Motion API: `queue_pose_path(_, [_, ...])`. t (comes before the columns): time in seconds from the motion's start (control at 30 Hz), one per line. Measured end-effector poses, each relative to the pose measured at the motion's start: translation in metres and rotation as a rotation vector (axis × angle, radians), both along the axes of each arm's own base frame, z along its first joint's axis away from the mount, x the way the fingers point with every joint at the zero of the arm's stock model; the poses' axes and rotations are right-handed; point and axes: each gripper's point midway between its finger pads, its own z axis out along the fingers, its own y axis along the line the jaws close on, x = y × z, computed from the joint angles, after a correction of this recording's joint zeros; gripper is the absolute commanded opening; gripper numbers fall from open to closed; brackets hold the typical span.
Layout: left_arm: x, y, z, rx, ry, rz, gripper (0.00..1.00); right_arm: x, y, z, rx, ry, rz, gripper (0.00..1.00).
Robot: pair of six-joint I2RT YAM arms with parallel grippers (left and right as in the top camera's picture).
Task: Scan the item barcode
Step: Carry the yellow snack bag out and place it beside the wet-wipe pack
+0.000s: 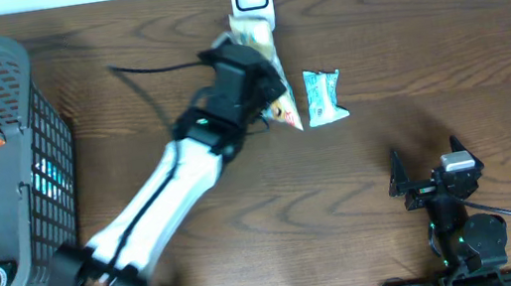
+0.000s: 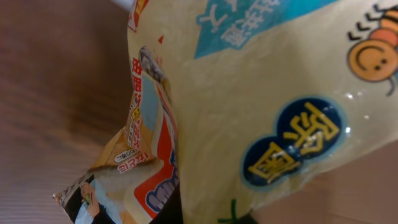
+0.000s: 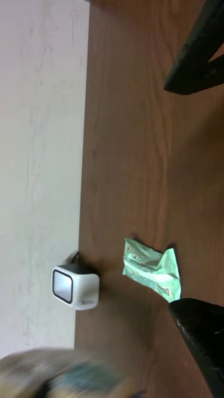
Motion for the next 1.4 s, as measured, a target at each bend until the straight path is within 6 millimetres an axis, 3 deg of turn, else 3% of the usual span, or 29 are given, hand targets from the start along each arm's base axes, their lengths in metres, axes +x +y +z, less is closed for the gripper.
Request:
queue_pose_path(0.13, [0.004,-0.002,-0.057,0.121,0.069,0.039,0.08,0.0,0.0,0.0,0.0,0.0,0.0,0.99])
queue_pose_path(0.3, [0.009,0.003,-0.091,0.186,0.098,0.071,0.08,0.0,0.0,0.0,0.0,0.0,0.0,0.99])
queue_pose_path(0.43, [0.015,0.002,-0.089,0.18,0.071,0.084,0.09,0.0,0.0,0.0,0.0,0.0,0.0,0.99])
queue_pose_path(0.53, [0.021,-0.002,-0.082,0.158,0.038,0.086,0.33,0.0,0.0,0.0,0.0,0.0,0.0,0.99])
queue_pose_path(0.67, [0.03,-0.01,-0.069,0.113,-0.019,0.078,0.54,0.0,0.0,0.0,0.0,0.0,0.0,0.99])
queue_pose_path(1.03, [0.031,-0.023,-0.056,0.145,-0.097,-0.046,0.57,0.0,0.0,0.0,0.0,0.0,0.0,0.99])
queue_pose_path(1.17, [0.029,-0.019,-0.021,0.138,-0.169,-0.069,0.57,0.0,0.0,0.0,0.0,0.0,0.0,0.99])
queue_pose_path(1.37, [0.019,0.024,0.081,0.192,-0.384,-0.083,0.68,0.0,0.0,0.0,0.0,0.0,0.0,0.99])
queue_pose_path(1.4, [0.015,0.045,0.115,0.204,-0.461,-0.053,0.68,0.0,0.0,0.0,0.0,0.0,0.0,0.99])
